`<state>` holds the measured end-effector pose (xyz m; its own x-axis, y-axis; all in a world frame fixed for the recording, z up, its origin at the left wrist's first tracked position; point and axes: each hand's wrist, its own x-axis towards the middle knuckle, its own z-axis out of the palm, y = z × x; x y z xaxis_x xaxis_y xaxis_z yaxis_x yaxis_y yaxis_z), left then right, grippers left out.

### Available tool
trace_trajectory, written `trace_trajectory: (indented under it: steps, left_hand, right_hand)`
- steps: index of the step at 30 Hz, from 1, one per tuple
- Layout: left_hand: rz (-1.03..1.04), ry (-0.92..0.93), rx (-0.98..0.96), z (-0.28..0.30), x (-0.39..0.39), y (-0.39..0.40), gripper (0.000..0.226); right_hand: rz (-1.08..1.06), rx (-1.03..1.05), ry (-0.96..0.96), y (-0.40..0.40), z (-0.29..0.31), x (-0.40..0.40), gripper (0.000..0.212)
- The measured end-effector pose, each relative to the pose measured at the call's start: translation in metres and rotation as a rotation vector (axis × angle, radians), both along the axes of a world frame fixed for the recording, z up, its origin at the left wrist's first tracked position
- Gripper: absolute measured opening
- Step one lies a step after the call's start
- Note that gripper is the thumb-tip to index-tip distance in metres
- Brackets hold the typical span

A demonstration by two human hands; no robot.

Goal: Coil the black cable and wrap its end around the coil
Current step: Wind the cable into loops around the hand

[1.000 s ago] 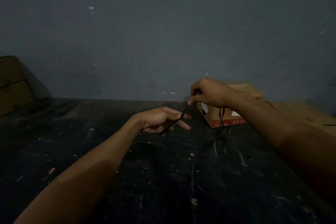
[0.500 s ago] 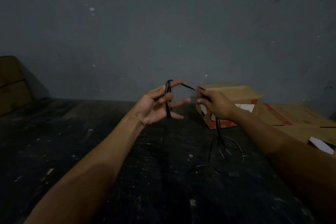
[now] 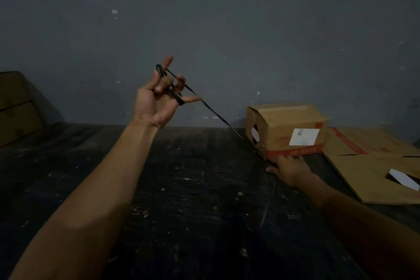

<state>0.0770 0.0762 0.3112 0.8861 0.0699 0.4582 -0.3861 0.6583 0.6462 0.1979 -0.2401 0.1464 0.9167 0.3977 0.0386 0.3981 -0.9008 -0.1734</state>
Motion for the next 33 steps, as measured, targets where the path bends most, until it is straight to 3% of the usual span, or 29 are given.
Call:
trace_trajectory:
  steps: [4, 6, 10, 11, 14, 17, 19, 22, 25, 29, 33]
  left_hand:
    - [0.048, 0.041, 0.06, 0.004, 0.001, 0.006, 0.04]
    - [0.043, 0.075, 0.095, 0.0, 0.004, -0.001, 0.039]
    - [-0.009, 0.121, 0.144, -0.011, 0.01, -0.025, 0.039]
    - [-0.019, 0.127, 0.162, -0.011, 0.011, -0.03, 0.038]
    - [-0.028, 0.129, 0.188, -0.009, 0.013, -0.043, 0.038]
    - [-0.047, 0.129, 0.221, -0.006, 0.015, -0.053, 0.038]
    - [-0.076, 0.151, 0.261, -0.007, 0.015, -0.059, 0.037]
    - [-0.143, 0.171, 0.325, -0.013, 0.013, -0.071, 0.038]
    - [-0.161, 0.176, 0.375, -0.015, 0.009, -0.077, 0.044]
    - [-0.198, 0.162, 0.369, -0.009, 0.008, -0.074, 0.041]
    - [-0.275, 0.143, 0.317, -0.003, 0.009, -0.066, 0.041]
  right_hand:
    - [-0.179, -0.018, 0.12, -0.007, -0.012, 0.004, 0.046]
    - [-0.157, 0.001, 0.198, -0.003, -0.011, 0.008, 0.049]
    - [0.021, 0.241, 0.262, 0.016, -0.003, 0.007, 0.005]
    - [0.082, 0.308, 0.304, 0.023, 0.002, 0.003, 0.006]
    - [0.207, 0.361, 0.421, 0.037, 0.016, -0.008, 0.019]
    - [0.255, 0.35, 0.467, 0.044, 0.025, -0.011, 0.056]
    - [0.268, 0.519, 0.471, 0.049, 0.034, -0.014, 0.073]
    - [0.362, 0.918, 0.555, 0.062, 0.052, -0.025, 0.062]
    - [0.394, 1.236, 0.778, 0.076, 0.07, -0.04, 0.054]
    - [0.443, 1.345, 0.879, 0.08, 0.076, -0.047, 0.03]
    - [0.426, 1.353, 0.927, 0.08, 0.066, -0.047, 0.029]
